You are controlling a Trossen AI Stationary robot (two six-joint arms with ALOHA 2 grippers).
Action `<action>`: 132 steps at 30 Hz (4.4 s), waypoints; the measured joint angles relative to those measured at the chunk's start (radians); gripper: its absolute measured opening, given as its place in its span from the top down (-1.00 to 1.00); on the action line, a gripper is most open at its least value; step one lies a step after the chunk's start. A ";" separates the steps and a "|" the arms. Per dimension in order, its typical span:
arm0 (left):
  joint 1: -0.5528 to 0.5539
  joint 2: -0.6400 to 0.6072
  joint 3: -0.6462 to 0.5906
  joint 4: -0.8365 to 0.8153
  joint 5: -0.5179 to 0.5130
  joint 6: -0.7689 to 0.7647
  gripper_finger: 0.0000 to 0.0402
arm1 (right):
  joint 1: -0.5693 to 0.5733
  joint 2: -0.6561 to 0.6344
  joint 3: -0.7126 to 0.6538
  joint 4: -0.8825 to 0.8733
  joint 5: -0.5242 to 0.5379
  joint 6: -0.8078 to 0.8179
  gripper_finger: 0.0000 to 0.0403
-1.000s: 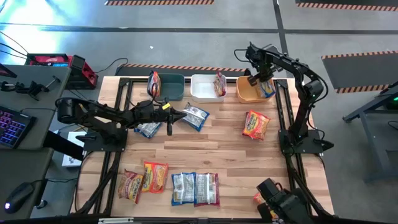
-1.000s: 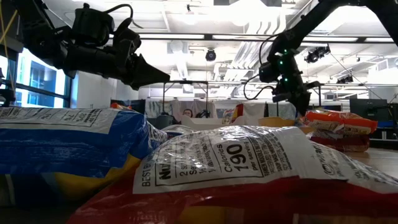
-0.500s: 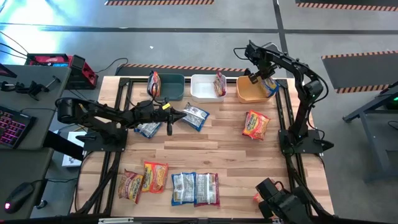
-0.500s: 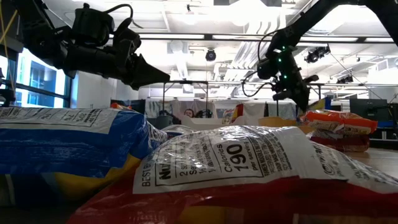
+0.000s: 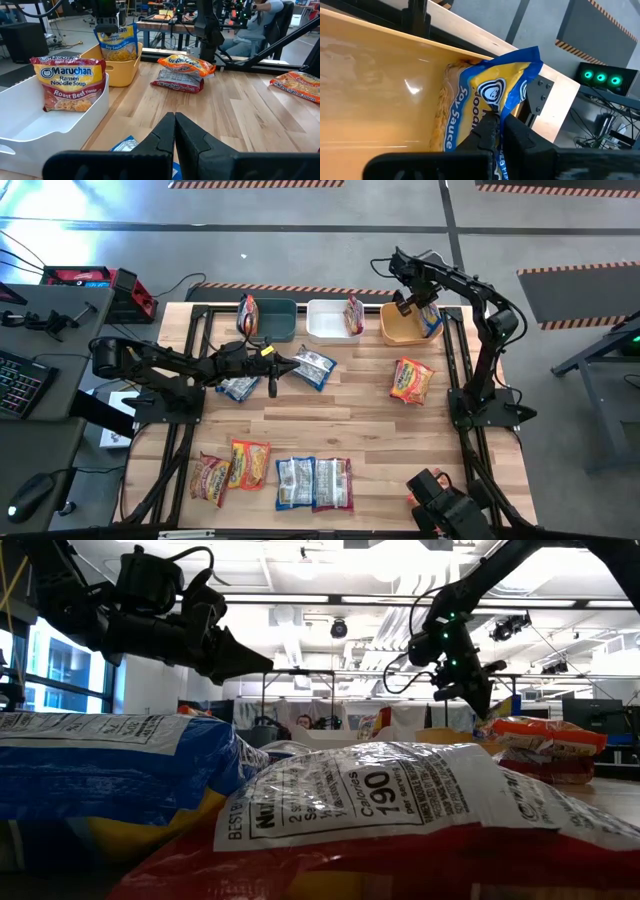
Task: Sort Maruchan noodles
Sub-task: Put the bottom right blue noodle pack into the yellow bin, then put the top orange noodle pack into the blue bin
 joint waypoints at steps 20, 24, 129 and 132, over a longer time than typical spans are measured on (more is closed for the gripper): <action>0.000 0.000 0.000 0.000 0.000 -0.001 1.00 | -0.002 0.000 0.000 -0.080 -0.106 -0.050 0.23; 0.000 0.000 0.000 0.000 0.000 -0.001 1.00 | -0.019 0.000 0.000 -0.130 -0.104 -0.015 -0.02; -0.141 1.079 1.500 -0.691 0.057 -0.558 -0.09 | 0.450 -1.204 -1.169 1.642 -0.576 -0.386 1.00; -0.140 1.078 1.507 -0.686 0.056 -0.553 -0.09 | 0.450 -1.204 -1.169 1.641 -0.576 -0.386 1.00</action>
